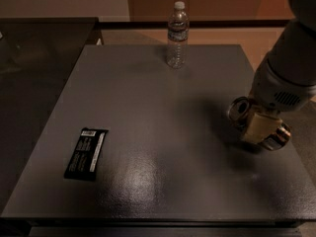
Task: Knock orange can over
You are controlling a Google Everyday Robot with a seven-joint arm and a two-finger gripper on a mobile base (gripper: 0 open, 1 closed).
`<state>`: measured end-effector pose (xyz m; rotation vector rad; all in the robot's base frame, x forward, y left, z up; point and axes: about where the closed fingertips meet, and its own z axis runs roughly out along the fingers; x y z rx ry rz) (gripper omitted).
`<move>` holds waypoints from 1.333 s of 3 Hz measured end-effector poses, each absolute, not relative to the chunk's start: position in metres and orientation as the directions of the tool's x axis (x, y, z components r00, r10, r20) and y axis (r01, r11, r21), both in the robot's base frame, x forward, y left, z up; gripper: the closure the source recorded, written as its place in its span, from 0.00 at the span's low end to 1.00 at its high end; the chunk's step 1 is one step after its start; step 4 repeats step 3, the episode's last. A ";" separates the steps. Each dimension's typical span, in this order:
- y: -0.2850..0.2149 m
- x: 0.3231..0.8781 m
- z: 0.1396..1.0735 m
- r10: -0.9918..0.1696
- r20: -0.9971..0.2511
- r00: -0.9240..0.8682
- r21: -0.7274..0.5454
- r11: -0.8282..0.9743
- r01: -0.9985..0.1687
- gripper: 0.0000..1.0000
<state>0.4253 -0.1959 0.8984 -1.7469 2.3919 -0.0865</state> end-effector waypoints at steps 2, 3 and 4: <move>-0.196 0.423 0.849 -0.968 0.082 -0.236 -0.088 0.229 -0.970 0.00; -0.196 0.423 0.849 -0.969 0.082 -0.235 -0.088 0.227 -0.970 0.00; -0.196 0.423 0.849 -0.969 0.082 -0.235 -0.088 0.227 -0.970 0.00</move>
Offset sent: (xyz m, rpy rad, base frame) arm -0.0079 0.0018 -0.0605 -0.1793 0.1520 0.0822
